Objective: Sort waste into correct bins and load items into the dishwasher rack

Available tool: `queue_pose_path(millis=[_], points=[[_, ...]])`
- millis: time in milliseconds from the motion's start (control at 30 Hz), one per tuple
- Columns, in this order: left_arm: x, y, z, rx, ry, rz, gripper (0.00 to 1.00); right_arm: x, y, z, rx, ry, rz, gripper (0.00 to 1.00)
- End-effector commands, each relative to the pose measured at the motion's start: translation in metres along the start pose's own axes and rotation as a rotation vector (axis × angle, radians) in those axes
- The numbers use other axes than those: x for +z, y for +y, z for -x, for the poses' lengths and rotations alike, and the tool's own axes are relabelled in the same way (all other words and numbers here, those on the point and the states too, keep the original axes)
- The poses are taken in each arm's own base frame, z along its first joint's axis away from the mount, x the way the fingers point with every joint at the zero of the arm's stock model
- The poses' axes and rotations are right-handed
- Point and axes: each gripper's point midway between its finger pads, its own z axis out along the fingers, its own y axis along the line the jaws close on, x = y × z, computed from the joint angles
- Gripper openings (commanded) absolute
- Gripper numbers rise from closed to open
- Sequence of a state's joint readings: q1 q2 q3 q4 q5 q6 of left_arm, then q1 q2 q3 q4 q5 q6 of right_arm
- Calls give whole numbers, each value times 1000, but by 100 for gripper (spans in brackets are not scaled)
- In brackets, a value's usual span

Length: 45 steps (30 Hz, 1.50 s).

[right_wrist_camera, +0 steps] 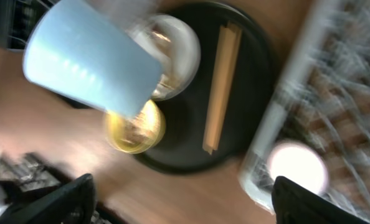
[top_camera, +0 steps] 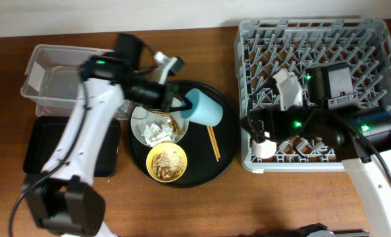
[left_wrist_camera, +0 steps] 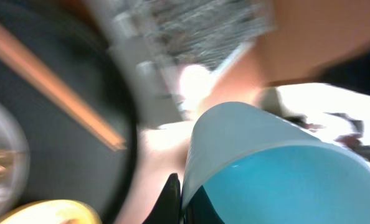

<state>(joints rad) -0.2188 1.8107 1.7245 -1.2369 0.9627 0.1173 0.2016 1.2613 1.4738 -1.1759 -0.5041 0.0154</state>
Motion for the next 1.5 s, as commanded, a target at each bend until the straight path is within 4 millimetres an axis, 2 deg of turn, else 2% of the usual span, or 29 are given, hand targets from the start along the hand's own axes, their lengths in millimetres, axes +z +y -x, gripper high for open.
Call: queue_pose_path(millis=[0, 67, 133, 167, 200, 233, 300, 367, 400, 433, 467, 500, 533, 600, 633, 700, 800, 933, 967, 1033, 1067, 1100, 1167, 1267, 1300, 1333, 1367, 1433, 1467], points=[[-43, -73, 6, 46, -118, -441, 0, -15, 62, 21, -211, -113, 345, 99], [-39, -82, 2, 33, -95, -475, 0, -20, 88, 34, -286, -170, 497, 99], [-33, -87, 0, 41, -77, -482, 0, -9, 114, 34, -351, -151, 591, 99], [-33, -88, -1, 41, -76, -483, 0, 5, 119, 31, -361, -119, 582, 94], [-33, -88, -1, 40, -76, -483, 0, 22, 109, 33, -302, -87, 500, 92], [-33, -88, -1, 34, -73, -483, 0, 25, 107, 36, -300, -93, 492, 88], [-33, -88, -1, 33, -73, -483, 0, 22, 110, 37, -310, -105, 497, 62], [-33, -88, -1, 34, -73, -482, 0, 17, 111, 35, -309, -105, 495, 53], [-33, -87, -1, 34, -72, -477, 4, 14, 110, 33, -307, -106, 489, 52], [-30, -81, -3, 35, -63, -441, 43, 4, 103, 34, -287, -122, 467, 50], [-23, -67, -6, 38, -40, -348, 57, -7, 89, 33, -244, -134, 426, 49], [-19, -54, -9, 40, -21, -273, 57, -13, 75, 32, -203, -140, 382, 49], [-15, -35, -14, 41, 7, -160, 57, -24, 42, 26, -108, -142, 267, 49], [-13, -15, -18, 29, 36, -42, 60, -43, -25, 10, 85, -131, 24, 49], [-13, -8, -20, 20, 45, -2, 60, -58, -88, -20, 307, -67, -215, 49], [-13, -3, -21, 22, 54, 27, 60, -63, -137, -69, 626, 82, -435, 48], [-5, 1, -26, 44, 90, 87, 60, -38, -182, -123, 853, 334, -619, 49], [6, 1, -33, 76, 139, 138, 60, 1, -205, -149, 902, 571, -574, 49], [9, -1, -34, 83, 147, 139, 60, 11, -213, -153, 910, 607, -564, 57], [9, 3, -35, 81, 150, 165, 60, 18, -214, -156, 909, 633, -537, 89], [8, 8, -35, 61, 153, 196, 60, 19, -216, -153, 905, 619, -539, 96], [7, 13, -36, 48, 157, 222, 60, 18, -216, -147, 882, 602, -526, 98], [3, 25, -41, 8, 177, 302, 60, 13, -193, -108, 788, 459, -376, 96], [-5, 79, -65, -196, 224, 724, 60, -26, -144, -41, 611, 97, -244, 97], [8, 92, -80, -227, 247, 813, 60, -42, -128, -28, 549, -3, -230, 99], [33, 100, -93, -220, 266, 822, 59, -54, -118, -24, 510, -59, -240, 99], [60, 110, -109, -210, 275, 824, 52, -62, -111, -24, 493, -83, -244, 99], [90, 134, -139, -223, 261, 886, 38, -63, -107, -28, 500, -73, -242, 99], [100, 141, -145, -204, 245, 893, 37, -63, -107, -29, 503, -68, -242, 99]])
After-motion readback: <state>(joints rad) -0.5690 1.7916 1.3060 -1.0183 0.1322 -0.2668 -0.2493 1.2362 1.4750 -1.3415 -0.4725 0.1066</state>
